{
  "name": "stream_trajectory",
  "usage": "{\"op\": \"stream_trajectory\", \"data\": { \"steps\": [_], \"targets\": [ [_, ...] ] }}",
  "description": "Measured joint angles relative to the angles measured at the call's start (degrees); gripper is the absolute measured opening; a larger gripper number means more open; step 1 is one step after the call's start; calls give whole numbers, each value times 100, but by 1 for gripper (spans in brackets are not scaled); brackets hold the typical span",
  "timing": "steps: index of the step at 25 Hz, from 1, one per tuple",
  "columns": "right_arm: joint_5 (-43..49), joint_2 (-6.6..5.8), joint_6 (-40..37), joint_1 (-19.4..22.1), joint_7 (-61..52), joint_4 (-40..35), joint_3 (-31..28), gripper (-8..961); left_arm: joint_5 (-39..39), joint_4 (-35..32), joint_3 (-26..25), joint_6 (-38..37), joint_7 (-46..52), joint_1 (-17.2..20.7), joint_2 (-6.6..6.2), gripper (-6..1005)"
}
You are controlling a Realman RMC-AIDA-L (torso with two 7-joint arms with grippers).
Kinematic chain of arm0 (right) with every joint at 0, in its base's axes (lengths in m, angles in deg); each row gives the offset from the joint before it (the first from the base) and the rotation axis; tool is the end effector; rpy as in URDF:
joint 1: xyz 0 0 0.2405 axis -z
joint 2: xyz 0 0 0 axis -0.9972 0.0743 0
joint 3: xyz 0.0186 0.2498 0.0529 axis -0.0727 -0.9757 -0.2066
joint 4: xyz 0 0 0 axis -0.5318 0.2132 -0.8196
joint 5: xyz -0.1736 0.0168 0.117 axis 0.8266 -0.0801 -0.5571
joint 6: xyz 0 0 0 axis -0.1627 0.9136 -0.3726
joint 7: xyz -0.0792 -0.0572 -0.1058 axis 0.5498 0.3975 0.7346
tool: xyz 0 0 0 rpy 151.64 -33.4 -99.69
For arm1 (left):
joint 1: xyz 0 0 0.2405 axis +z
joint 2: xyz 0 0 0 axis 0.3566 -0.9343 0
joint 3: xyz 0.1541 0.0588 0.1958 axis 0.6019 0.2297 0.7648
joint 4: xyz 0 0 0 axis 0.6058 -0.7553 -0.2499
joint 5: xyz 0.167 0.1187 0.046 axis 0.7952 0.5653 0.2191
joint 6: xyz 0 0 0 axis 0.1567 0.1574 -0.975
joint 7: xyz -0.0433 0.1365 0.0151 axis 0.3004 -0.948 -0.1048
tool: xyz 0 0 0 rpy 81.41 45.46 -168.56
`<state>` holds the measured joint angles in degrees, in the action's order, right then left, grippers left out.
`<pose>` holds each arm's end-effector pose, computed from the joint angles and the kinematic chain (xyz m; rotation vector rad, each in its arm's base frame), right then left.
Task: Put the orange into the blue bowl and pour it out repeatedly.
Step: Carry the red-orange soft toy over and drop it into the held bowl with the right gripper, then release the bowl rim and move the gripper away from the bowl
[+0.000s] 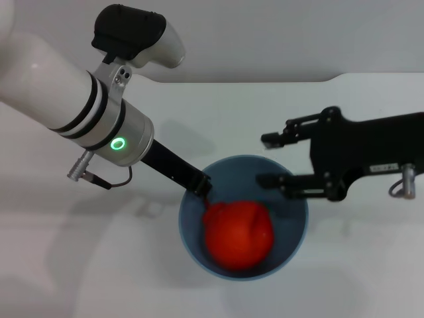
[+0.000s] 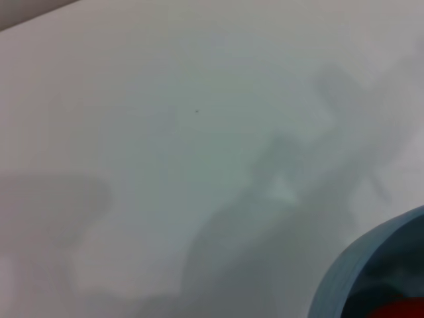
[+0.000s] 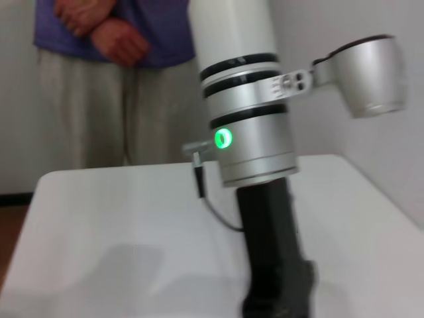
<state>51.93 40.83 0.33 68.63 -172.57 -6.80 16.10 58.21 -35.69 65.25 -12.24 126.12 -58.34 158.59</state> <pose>0.1460 0.2996 0.0345 -2.8906 0.0978 0.4276 -0.1350 0.3485 -0.0393 -2.6701 -1.1217 0.2866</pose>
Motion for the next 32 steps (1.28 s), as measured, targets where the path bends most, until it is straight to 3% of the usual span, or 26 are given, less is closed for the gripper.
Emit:
{"op": "stream_trajectory", "data": {
  "steps": [5,10,15,27,32],
  "targets": [
    [-291,30,365,142,28,0,-510,531,0,50,256,-44,18,-64,4,-2],
    [-1028,-1,877,299,227,528,-1046,530,0,260,841,303,98,-159,25,-2],
    [-1526,8,865,525,801,801,-1163,530,0,734,1164,636,146,-382,51,-1],
    [-1773,6,906,624,952,1007,-1196,530,-9,848,1203,912,298,-400,41,67],
    [-1778,2,913,614,958,1083,-1199,530,-3,773,1060,911,265,-362,4,184]
  ]
}}
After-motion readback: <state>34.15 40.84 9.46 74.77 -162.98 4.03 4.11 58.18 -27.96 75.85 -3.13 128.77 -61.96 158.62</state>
